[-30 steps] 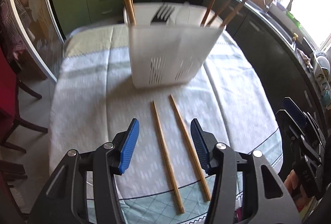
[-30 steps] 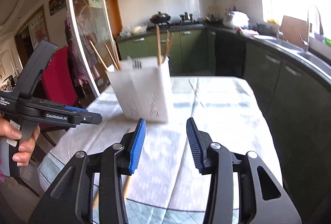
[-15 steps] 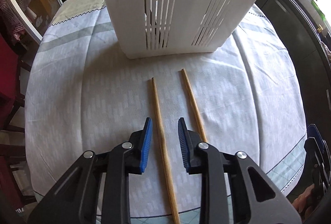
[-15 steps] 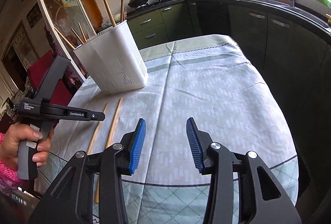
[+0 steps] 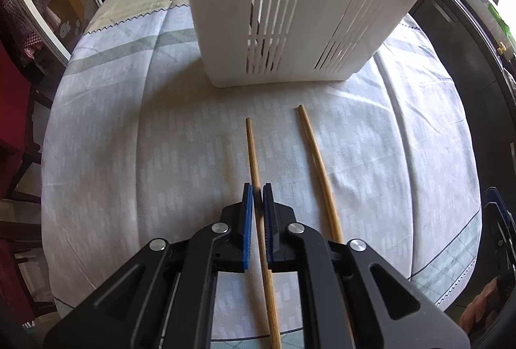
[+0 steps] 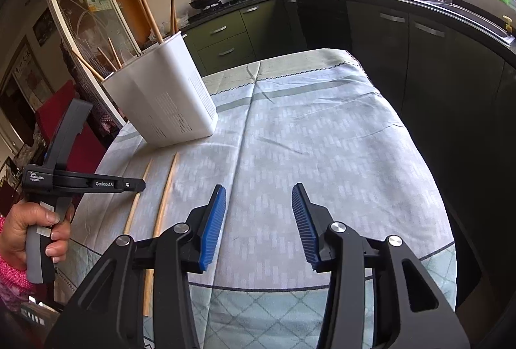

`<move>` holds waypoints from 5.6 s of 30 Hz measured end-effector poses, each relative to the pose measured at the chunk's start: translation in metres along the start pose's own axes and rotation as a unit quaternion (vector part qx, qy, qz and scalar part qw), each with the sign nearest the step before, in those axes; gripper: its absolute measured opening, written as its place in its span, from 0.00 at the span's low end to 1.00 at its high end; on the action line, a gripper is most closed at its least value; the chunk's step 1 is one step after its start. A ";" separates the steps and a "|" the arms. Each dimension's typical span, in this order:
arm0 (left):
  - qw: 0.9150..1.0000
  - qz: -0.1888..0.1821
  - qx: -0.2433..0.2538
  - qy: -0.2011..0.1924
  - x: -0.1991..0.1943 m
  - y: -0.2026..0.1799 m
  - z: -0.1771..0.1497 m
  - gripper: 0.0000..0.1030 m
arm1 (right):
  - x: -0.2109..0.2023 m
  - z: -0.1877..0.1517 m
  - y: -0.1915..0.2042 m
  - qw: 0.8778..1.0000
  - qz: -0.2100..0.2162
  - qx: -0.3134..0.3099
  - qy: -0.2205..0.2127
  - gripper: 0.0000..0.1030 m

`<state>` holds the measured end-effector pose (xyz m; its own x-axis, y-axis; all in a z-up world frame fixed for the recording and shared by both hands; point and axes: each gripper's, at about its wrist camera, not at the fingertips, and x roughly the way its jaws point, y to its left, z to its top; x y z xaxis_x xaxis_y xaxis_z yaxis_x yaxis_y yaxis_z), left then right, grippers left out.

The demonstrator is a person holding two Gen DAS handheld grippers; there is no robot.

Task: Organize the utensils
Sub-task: 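Lower the left tool onto a wooden chopstick and close it while the right tool approaches the last one, then lift the chopstick upright with the left tool while the right tool grasps and lifts the last chopstick, then drop the chopstick into the caddy with the left tool while the right tool drops its chopstick in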

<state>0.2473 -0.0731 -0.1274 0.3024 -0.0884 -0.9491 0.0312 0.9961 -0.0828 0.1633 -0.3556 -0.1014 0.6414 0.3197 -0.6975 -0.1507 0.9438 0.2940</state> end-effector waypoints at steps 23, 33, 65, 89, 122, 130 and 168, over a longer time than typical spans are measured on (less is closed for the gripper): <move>0.974 -0.031 0.026 -0.221 -0.165 0.027 -0.075 0.06 | 0.163 0.035 0.141 0.971 -0.023 -0.150 0.182 0.38; 0.986 -0.045 0.006 -0.162 -0.129 0.036 -0.060 0.06 | 0.183 0.032 0.164 0.964 -0.048 -0.175 0.194 0.34; 0.996 0.034 -0.085 0.016 0.011 0.067 0.026 0.13 | 0.114 0.036 0.116 0.981 0.021 -0.132 0.142 0.06; 0.990 0.028 -0.053 -0.129 -0.087 0.040 0.007 0.05 | 0.041 0.057 0.091 0.994 0.064 -0.079 0.041 0.06; 0.941 -0.022 0.048 -0.334 -0.213 0.005 -0.114 0.05 | -0.095 0.011 0.122 0.978 0.042 -0.153 -0.136 0.06; 0.942 -0.044 0.045 -0.329 -0.225 0.009 -0.089 0.05 | -0.108 0.057 0.135 0.972 0.077 -0.148 -0.163 0.06; 0.923 0.000 0.046 -0.382 -0.158 -0.010 0.067 0.05 | 0.050 0.177 0.181 0.971 0.024 -0.150 -0.183 0.06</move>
<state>0.2627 -0.0690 0.0439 0.8846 -0.1004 -0.4554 0.1009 0.9946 -0.0232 0.3019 -0.1839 0.0325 0.8446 0.3642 -0.3924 -0.3641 0.9281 0.0776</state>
